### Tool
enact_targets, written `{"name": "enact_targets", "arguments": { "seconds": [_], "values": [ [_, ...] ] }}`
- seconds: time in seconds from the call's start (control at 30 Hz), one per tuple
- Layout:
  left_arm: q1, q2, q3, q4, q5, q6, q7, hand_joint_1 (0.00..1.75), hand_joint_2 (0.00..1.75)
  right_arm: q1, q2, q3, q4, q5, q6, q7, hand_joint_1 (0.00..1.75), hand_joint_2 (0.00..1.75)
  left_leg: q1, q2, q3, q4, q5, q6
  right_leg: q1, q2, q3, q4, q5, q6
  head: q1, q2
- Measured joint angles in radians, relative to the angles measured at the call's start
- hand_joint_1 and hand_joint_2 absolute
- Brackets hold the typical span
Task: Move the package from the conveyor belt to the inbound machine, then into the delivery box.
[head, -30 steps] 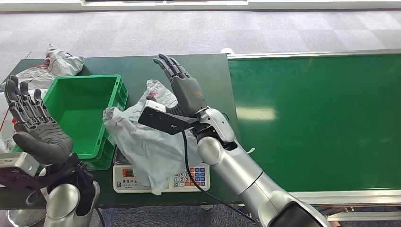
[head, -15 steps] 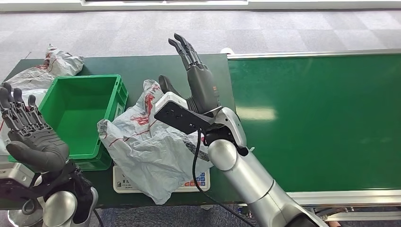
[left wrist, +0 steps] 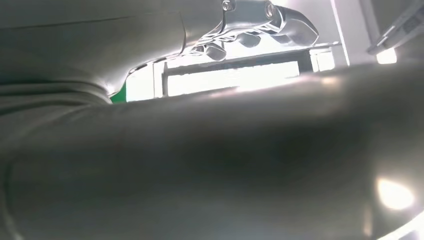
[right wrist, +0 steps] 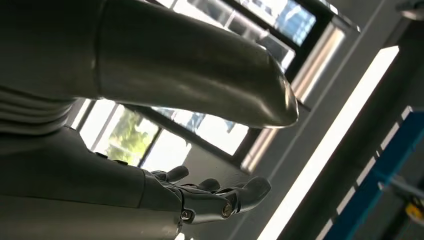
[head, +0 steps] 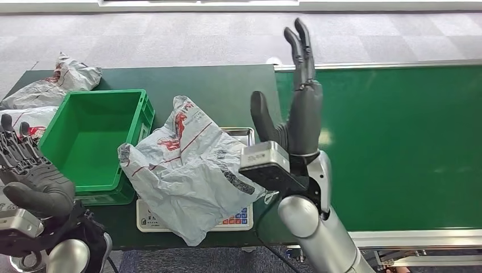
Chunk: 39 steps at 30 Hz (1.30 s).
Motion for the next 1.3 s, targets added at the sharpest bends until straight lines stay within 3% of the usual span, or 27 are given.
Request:
{"name": "enact_targets", "arguments": {
  "seconds": [0.17, 0.33, 0.5, 0.67, 0.77, 1.03, 1.3],
  "values": [
    [-0.027, 0.019, -0.001, 0.01, -0.263, -0.029, 0.111, 0.0, 0.0, 0.171, -0.054, -0.037, -0.237, 0.083, -0.174, -0.065, 0.0, 1.75, 0.0, 0.002, 0.0, 0.0, -0.002, 0.0, 0.0, 0.001, 0.0, 0.0, -0.001, 0.0, 0.0, 0.0],
    [-0.047, 0.027, -0.004, 0.022, -0.308, -0.047, 0.133, 0.0, 0.0, 0.237, -0.08, -0.057, -0.331, 0.081, -0.19, -0.085, 0.0, 1.75, 0.0, 0.004, 0.002, 0.0, -0.002, 0.0, 0.0, 0.004, 0.0, 0.0, -0.001, -0.001, 0.0, 0.0],
    [-0.118, 0.069, -0.045, 0.057, -0.587, -0.18, 0.241, 0.0, 0.0, 0.319, -0.085, -0.118, -0.409, 0.009, -0.233, -0.213, 0.0, 1.75, 0.0, 0.001, 0.001, -0.001, -0.001, 0.0, 0.0, -0.001, 0.002, 0.0, -0.001, -0.001, 0.0, 0.0],
    [-0.161, 0.082, -0.062, 0.082, -0.637, -0.208, 0.261, 0.0, 0.0, 0.36, -0.085, -0.159, -0.445, -0.015, -0.236, -0.241, 0.0, 1.75, 0.0, 0.005, 0.003, 0.0, -0.001, 0.0, 0.0, 0.004, 0.001, 0.0, 0.0, -0.002, 0.0, 0.0],
    [-0.201, 0.1, -0.091, 0.106, -0.715, -0.282, 0.277, 0.0, 0.0, 0.371, -0.08, -0.181, -0.458, -0.046, -0.236, -0.268, 0.0, 1.75, 0.0, 0.003, 0.002, 0.0, -0.001, 0.0, 0.0, 0.002, 0.001, 0.0, 0.0, -0.002, 0.0, 0.0],
    [-0.483, 0.179, -0.273, 0.326, -0.812, -0.569, 0.274, 0.0, 0.0, 0.416, -0.061, -0.244, -0.502, -0.162, -0.236, -0.349, 0.0, 1.75, 0.0, 0.003, 0.002, 0.0, 0.001, 0.0, 0.0, 0.001, 0.001, 0.0, 0.002, -0.002, 0.0, 0.0],
    [-0.75, 0.217, -0.494, 0.528, -0.678, -0.828, 0.236, 0.0, 0.0, 0.429, -0.06, -0.265, -0.516, -0.206, -0.222, -0.364, 0.0, 1.75, 0.0, 0.003, 0.002, 0.0, 0.002, 0.0, 0.0, 0.001, 0.001, 0.0, 0.003, -0.001, 0.0, 0.0]
  ]
}}
